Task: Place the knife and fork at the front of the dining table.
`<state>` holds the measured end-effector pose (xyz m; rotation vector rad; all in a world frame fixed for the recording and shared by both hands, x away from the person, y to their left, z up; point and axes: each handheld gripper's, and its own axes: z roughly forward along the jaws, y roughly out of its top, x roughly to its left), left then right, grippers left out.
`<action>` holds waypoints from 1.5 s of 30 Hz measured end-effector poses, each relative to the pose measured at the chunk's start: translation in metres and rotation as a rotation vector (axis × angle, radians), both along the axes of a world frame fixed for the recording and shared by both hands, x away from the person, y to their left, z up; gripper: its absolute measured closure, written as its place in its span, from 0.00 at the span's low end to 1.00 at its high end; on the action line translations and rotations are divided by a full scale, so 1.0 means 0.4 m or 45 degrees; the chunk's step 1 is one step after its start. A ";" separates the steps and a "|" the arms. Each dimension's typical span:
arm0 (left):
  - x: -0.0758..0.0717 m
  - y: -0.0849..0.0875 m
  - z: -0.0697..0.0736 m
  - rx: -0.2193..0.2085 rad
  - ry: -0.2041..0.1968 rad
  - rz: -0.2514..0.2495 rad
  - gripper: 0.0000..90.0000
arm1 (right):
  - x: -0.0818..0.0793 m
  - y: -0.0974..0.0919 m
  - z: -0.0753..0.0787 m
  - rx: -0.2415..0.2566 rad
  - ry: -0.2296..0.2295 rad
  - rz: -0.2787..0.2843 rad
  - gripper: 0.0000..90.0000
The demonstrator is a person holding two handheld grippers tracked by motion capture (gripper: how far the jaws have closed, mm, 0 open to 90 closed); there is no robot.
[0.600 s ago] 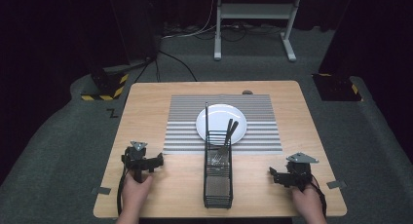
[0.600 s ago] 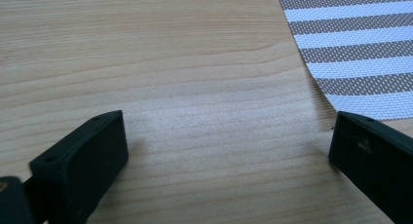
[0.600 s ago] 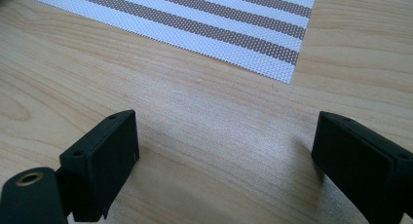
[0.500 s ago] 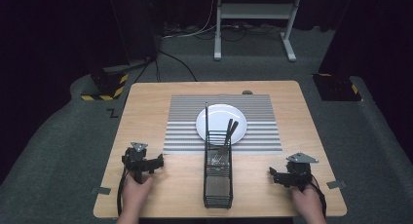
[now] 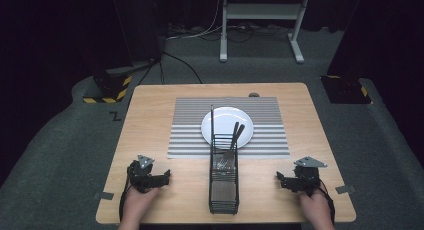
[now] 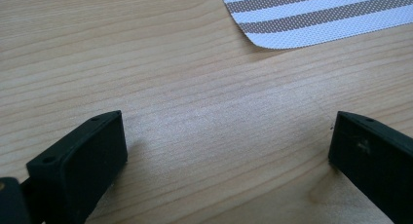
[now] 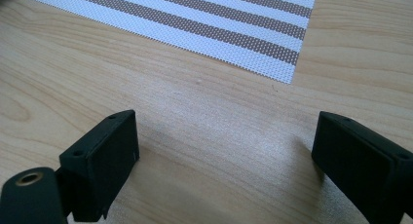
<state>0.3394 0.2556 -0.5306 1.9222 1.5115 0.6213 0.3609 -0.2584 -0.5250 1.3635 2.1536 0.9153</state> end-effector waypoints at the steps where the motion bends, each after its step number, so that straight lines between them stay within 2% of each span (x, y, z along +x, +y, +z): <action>1: 0.000 0.000 0.000 0.001 0.000 -0.002 0.01 | 0.000 0.000 0.000 0.000 0.000 0.000 0.11; 7: -0.006 -0.001 0.004 0.008 0.002 -0.029 0.01 | 0.000 0.000 0.000 0.000 0.000 0.000 0.11; 8: -0.011 -0.002 0.008 -0.016 -0.007 -0.047 0.01 | 0.000 0.000 0.000 0.000 0.000 0.000 0.11; 10: -0.013 -0.003 0.011 -0.025 -0.010 -0.056 0.01 | 0.000 0.000 0.000 0.000 0.000 0.000 0.11; 15: -0.022 -0.017 0.028 -0.041 -0.060 -0.098 0.01 | 0.001 0.000 0.000 0.000 -0.001 0.004 0.11; 16: -0.026 -0.021 0.038 -0.072 -0.078 -0.119 0.01 | 0.001 0.000 0.000 0.000 -0.001 0.004 0.11; 17: -0.026 -0.021 0.038 -0.072 -0.078 -0.119 0.01 | 0.001 0.000 0.000 0.000 -0.001 0.004 0.11; 21: -0.041 -0.036 0.063 -0.074 -0.154 -0.167 0.01 | 0.002 0.001 0.000 -0.001 0.001 0.004 0.11; 22: -0.041 -0.036 0.063 -0.074 -0.154 -0.167 0.01 | 0.002 0.001 0.000 -0.001 0.001 0.004 0.11; 23: -0.047 -0.043 0.073 -0.082 -0.197 -0.185 0.01 | 0.002 0.001 0.000 0.001 0.000 0.006 0.11; 24: -0.051 -0.047 0.078 -0.084 -0.219 -0.197 0.01 | 0.002 0.001 0.000 0.001 0.000 0.006 0.11; 26: -0.054 -0.051 0.082 -0.099 -0.238 -0.203 0.01 | 0.002 0.001 0.000 0.001 0.000 0.006 0.11; 27: -0.059 -0.056 0.089 -0.133 -0.274 -0.221 0.01 | 0.002 0.001 0.000 0.001 0.001 0.006 0.11; 28: -0.059 -0.056 0.089 -0.133 -0.274 -0.221 0.01 | 0.002 0.001 0.000 0.001 0.001 0.006 0.11; 29: -0.061 -0.057 0.092 -0.144 -0.295 -0.230 0.01 | 0.002 0.001 0.000 0.001 -0.001 0.007 0.11; 34: -0.069 -0.067 0.102 -0.239 -0.350 -0.259 0.01 | 0.002 0.001 0.000 0.001 0.000 0.007 0.11; 36: -0.071 -0.077 0.105 -0.259 -0.380 -0.277 0.01 | 0.002 0.002 0.000 0.002 0.000 0.004 0.11; 40: -0.071 -0.087 0.110 -0.262 -0.404 -0.291 0.01 | 0.003 -0.001 0.001 0.002 0.000 0.005 0.11; 42: -0.071 -0.095 0.114 -0.268 -0.431 -0.302 0.02 | 0.004 -0.001 0.001 0.010 0.000 -0.022 0.12; 43: -0.071 -0.102 0.117 -0.273 -0.460 -0.305 0.04 | 0.008 0.003 0.001 0.010 -0.004 -0.052 0.13; 45: -0.071 -0.104 0.120 -0.276 -0.470 -0.308 0.04 | 0.009 0.005 0.000 0.001 -0.007 -0.047 0.13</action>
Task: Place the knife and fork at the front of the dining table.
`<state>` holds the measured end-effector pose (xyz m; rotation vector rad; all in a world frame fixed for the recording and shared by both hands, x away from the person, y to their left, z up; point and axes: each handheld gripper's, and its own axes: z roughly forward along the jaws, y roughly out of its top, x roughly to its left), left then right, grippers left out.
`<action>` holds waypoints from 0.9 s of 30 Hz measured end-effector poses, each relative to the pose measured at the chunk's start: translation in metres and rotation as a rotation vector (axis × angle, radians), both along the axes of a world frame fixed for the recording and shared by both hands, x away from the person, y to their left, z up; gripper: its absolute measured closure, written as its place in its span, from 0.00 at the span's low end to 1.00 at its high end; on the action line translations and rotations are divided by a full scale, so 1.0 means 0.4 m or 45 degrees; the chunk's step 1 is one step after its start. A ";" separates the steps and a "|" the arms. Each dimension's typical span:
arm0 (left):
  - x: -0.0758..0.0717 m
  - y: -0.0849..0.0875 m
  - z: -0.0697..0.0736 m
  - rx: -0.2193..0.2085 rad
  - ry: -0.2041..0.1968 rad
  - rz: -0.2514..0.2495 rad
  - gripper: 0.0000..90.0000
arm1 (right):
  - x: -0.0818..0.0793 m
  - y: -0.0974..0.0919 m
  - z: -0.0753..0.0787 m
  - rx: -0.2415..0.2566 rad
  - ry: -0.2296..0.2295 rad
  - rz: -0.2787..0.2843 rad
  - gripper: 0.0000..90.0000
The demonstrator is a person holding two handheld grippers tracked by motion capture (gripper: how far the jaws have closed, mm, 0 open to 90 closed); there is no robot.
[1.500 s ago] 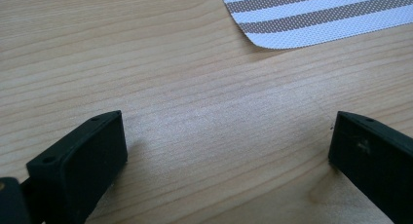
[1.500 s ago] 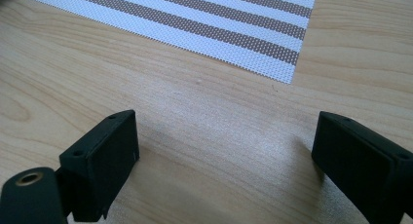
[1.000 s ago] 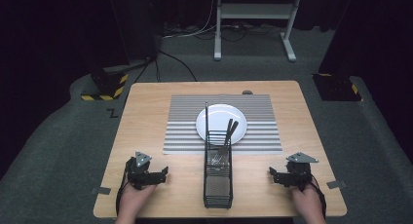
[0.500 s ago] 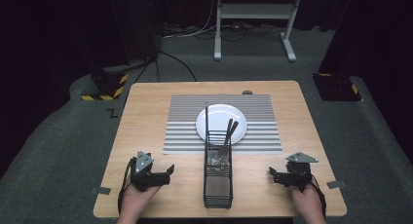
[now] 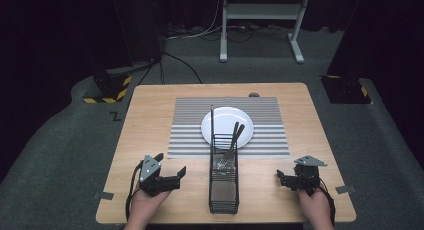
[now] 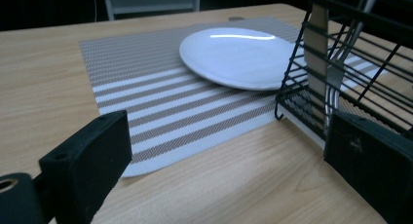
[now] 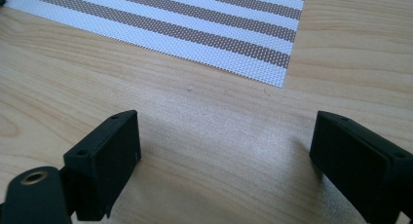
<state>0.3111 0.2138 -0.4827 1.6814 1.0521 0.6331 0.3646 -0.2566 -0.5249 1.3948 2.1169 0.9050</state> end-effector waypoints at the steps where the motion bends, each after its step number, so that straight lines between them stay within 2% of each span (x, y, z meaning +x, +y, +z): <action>1: 0.000 -0.005 0.005 -0.017 -0.013 -0.005 0.04 | 0.000 0.000 0.000 0.001 0.000 0.008 0.12; 7: -0.002 -0.013 0.015 -0.077 -0.087 0.021 0.04 | 0.000 0.002 0.000 -0.001 0.002 0.005 0.12; 10: 0.004 -0.020 0.030 -0.090 -0.116 0.018 0.04 | 0.001 0.003 0.000 -0.003 0.004 0.006 0.11; 13: 0.013 -0.030 0.044 -0.081 -0.092 0.011 0.04 | 0.000 0.003 0.000 -0.002 0.004 0.005 0.11; 15: 0.015 -0.035 0.048 -0.084 -0.095 0.005 0.04 | 0.000 0.003 0.000 -0.003 0.004 0.005 0.11; 18: 0.024 -0.050 0.061 -0.050 -0.104 0.002 0.04 | 0.000 0.003 0.000 -0.002 0.005 0.005 0.11; 25: 0.044 -0.078 0.091 -0.090 -0.110 -0.016 0.01 | -0.002 0.003 0.000 -0.004 0.004 0.008 0.11; 27: 0.050 -0.089 0.097 -0.083 -0.121 -0.022 0.01 | -0.002 0.003 0.000 -0.004 0.004 0.008 0.11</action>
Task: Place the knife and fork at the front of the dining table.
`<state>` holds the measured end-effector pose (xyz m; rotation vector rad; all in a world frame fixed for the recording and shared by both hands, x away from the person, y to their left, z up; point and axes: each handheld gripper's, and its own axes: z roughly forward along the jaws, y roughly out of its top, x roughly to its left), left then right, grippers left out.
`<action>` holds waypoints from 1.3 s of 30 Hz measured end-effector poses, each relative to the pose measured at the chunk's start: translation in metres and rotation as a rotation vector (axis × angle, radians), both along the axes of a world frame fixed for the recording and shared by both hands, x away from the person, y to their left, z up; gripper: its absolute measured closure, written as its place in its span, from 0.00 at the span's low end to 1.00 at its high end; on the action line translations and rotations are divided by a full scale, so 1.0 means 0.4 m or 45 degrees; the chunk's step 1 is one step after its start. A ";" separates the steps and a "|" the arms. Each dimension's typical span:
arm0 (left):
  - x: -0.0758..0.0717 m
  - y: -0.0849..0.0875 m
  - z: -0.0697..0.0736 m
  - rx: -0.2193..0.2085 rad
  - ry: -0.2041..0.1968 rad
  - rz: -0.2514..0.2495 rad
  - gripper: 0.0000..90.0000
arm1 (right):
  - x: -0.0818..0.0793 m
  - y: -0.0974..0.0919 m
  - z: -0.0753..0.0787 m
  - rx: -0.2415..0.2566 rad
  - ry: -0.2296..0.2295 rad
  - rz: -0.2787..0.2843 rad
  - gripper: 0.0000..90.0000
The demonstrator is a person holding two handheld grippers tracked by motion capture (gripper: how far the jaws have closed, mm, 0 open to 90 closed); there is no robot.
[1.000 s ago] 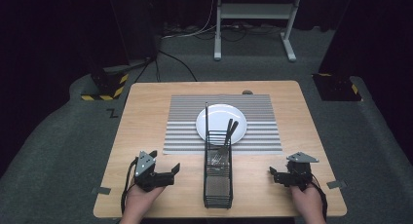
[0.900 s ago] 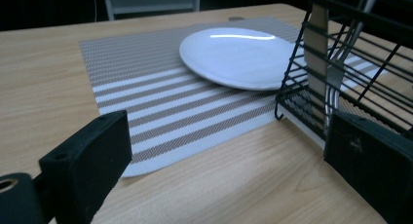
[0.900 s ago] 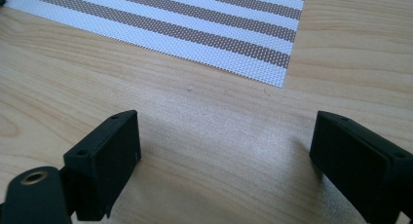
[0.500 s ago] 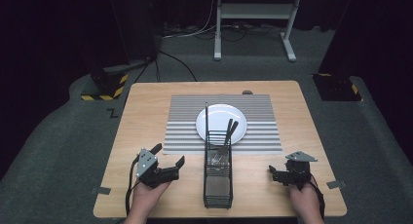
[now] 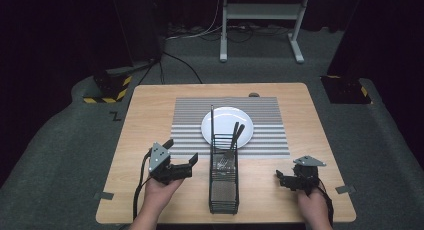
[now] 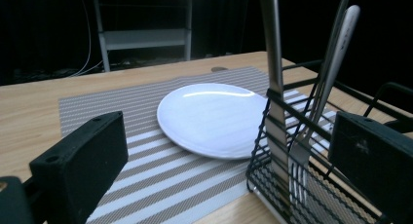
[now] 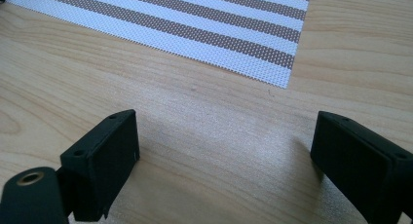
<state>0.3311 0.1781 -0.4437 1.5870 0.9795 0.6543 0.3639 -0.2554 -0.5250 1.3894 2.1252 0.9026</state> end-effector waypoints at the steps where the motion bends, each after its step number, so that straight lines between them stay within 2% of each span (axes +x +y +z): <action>1: 0.003 -0.006 0.004 0.004 -0.007 -0.003 0.01 | 0.000 0.000 0.000 0.002 0.000 0.001 0.11; 8: 0.038 -0.051 0.030 0.028 -0.029 -0.023 0.04 | 0.000 0.000 0.000 0.000 0.001 0.004 0.11; 10: 0.047 -0.062 0.035 0.029 -0.035 -0.029 0.08 | -0.001 0.000 0.000 -0.001 0.000 0.008 0.11; 13: 0.061 -0.076 0.039 0.030 -0.015 -0.043 0.12 | -0.001 0.000 0.000 -0.001 0.000 0.008 0.11; 14: 0.067 -0.082 0.041 0.028 -0.004 -0.045 0.16 | -0.001 0.000 0.000 -0.001 0.001 0.008 0.11; 18: 0.088 -0.101 0.043 -0.003 0.016 -0.030 0.17 | -0.001 0.000 0.000 0.000 0.001 0.009 0.11; 20: 0.094 -0.111 0.044 0.003 0.016 -0.023 0.19 | -0.001 0.000 0.000 0.000 0.001 0.012 0.11; 25: 0.101 -0.129 0.048 0.022 -0.019 -0.008 0.35 | -0.002 0.000 0.000 0.001 0.002 0.016 0.11; 26: 0.103 -0.134 0.050 0.030 -0.028 -0.004 0.35 | -0.002 0.000 0.000 0.001 0.002 0.017 0.11; 31: 0.116 -0.160 0.050 0.049 -0.051 0.008 0.56 | -0.002 0.000 0.000 0.001 0.003 0.018 0.12; 33: 0.121 -0.168 0.047 0.038 -0.043 0.006 0.65 | -0.002 0.000 0.000 0.001 0.003 0.021 0.12; 35: 0.123 -0.171 0.045 0.028 -0.035 0.003 0.68 | -0.002 0.000 0.000 0.001 0.003 0.022 0.12; 38: 0.122 -0.176 0.042 0.012 -0.026 0.007 0.78 | -0.002 0.001 0.000 0.001 0.002 0.026 0.12; 39: 0.121 -0.178 0.042 0.012 -0.028 0.012 0.78 | -0.002 0.001 0.000 0.001 0.002 0.026 0.12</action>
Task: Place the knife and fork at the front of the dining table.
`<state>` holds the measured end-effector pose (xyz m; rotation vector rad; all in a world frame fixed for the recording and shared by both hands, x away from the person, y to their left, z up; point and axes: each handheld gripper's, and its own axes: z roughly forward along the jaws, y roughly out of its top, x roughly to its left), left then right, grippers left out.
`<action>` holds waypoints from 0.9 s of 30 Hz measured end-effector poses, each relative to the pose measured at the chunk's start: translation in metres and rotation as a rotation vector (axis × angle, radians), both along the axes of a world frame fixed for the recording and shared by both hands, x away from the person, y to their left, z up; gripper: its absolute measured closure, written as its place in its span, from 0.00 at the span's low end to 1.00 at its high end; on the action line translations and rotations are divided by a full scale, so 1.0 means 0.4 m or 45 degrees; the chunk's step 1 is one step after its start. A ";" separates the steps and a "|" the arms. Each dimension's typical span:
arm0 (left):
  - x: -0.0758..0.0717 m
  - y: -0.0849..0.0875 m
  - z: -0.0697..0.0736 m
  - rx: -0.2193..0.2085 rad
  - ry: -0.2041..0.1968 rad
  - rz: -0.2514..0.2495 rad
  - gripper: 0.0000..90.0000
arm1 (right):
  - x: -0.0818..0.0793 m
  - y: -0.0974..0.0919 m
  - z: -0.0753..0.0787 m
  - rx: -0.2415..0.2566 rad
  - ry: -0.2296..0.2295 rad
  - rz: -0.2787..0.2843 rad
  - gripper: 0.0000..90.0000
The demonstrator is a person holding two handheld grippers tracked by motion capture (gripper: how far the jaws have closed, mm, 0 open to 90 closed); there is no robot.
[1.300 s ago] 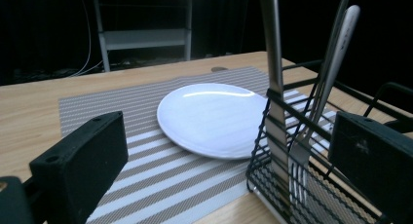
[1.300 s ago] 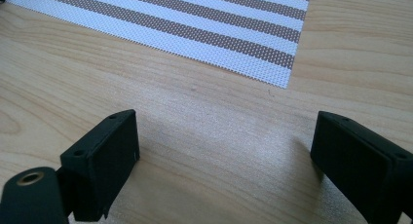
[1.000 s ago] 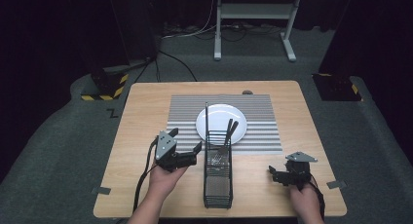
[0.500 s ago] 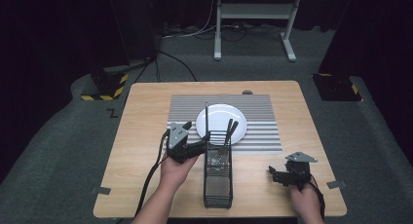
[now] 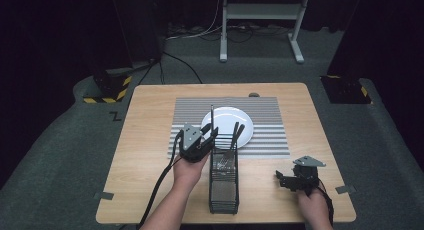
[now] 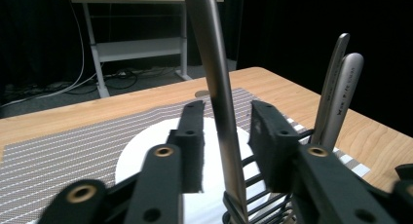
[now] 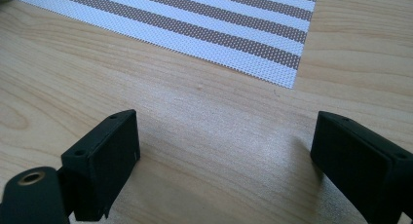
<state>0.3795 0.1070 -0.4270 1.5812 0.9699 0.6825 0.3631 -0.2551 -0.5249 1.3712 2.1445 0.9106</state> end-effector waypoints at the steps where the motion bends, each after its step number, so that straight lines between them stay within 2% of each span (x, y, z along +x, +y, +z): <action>1: -0.001 -0.002 -0.001 -0.003 -0.001 0.009 0.80 | 0.000 0.000 0.000 0.001 0.001 0.000 0.12; 5: -0.001 -0.002 -0.003 -0.019 0.001 0.028 0.86 | 0.000 0.001 0.000 0.003 0.001 0.000 0.12; 13: -0.009 -0.003 -0.006 -0.062 0.007 0.044 0.88 | 0.000 0.001 0.000 0.002 -0.001 0.008 0.12; 19: -0.024 -0.010 -0.002 -0.078 0.000 0.045 0.89 | 0.000 0.001 0.000 0.002 -0.001 0.008 0.12; 22: -0.037 -0.012 -0.004 -0.116 -0.005 0.055 0.90 | -0.001 0.001 0.000 0.001 -0.002 0.010 0.12; 27: -0.050 -0.018 -0.003 -0.117 -0.022 0.073 0.90 | -0.001 0.001 0.000 0.001 -0.002 0.011 0.12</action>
